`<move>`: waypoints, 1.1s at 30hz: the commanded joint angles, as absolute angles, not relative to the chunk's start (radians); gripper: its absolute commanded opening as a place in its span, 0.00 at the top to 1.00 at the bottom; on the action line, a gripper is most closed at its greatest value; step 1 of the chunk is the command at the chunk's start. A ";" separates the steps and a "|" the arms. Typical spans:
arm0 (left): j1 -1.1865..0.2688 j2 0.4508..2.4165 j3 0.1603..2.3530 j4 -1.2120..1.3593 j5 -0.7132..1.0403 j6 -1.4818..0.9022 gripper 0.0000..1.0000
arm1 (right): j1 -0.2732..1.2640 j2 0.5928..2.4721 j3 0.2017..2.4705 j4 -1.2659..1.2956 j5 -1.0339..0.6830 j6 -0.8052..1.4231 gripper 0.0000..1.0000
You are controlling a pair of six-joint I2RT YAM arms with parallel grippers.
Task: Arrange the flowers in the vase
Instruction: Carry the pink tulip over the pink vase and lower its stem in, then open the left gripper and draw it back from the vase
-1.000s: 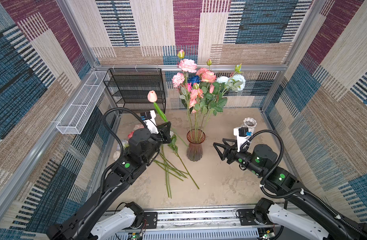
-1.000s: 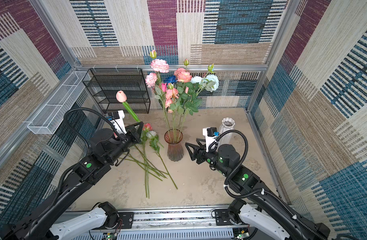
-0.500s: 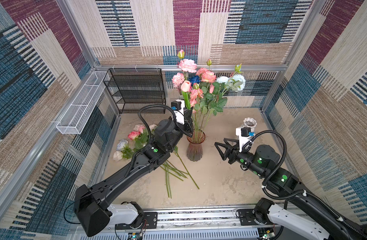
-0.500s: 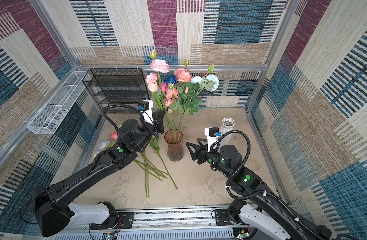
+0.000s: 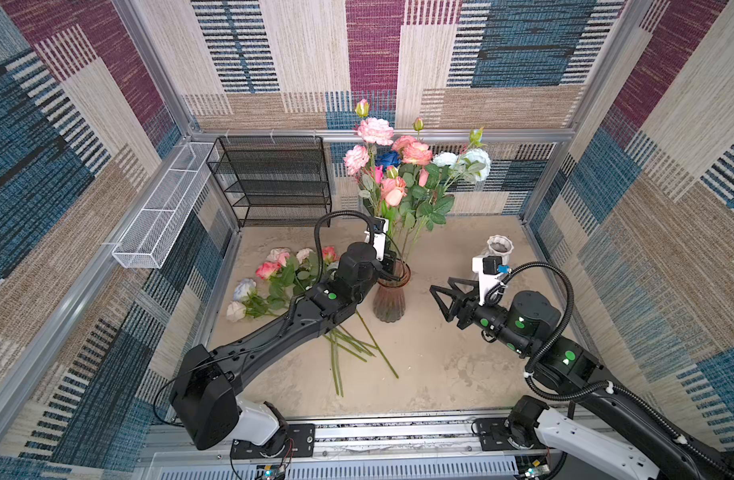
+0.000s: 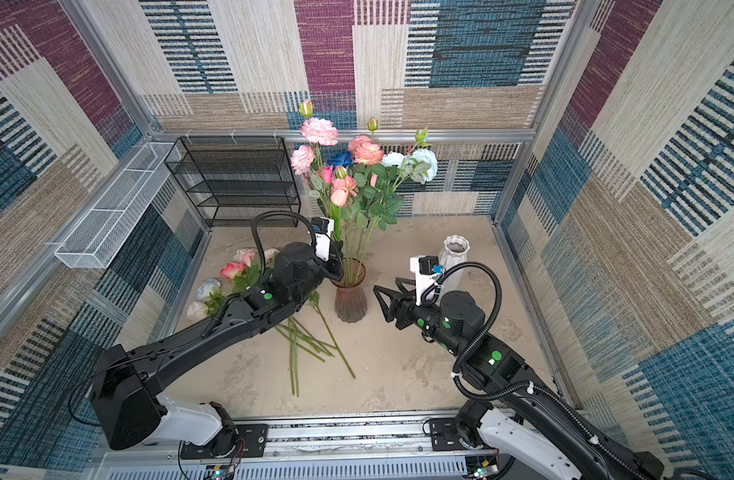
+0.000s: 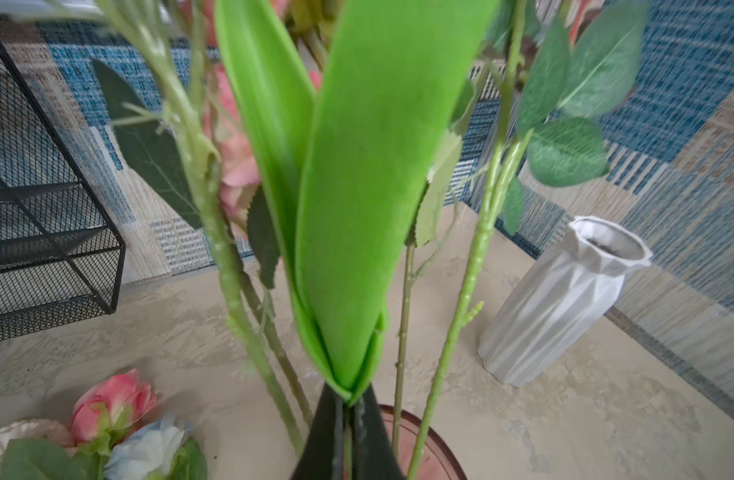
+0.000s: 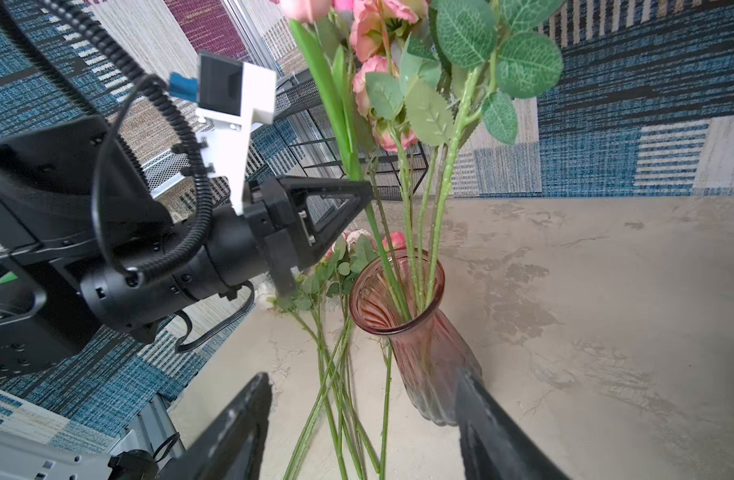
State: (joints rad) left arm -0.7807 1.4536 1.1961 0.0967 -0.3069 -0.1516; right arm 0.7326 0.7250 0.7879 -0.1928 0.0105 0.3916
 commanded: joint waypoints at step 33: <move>-0.294 1.062 0.736 -0.266 0.065 -0.764 0.49 | 0.735 0.715 0.759 -0.155 -0.001 0.403 0.27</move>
State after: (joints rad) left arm -0.3363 1.0092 0.7650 -0.2539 -0.0479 -0.6991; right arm 0.7330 0.7097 0.7612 -0.1886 0.0063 0.4026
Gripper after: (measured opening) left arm 0.517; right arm 0.733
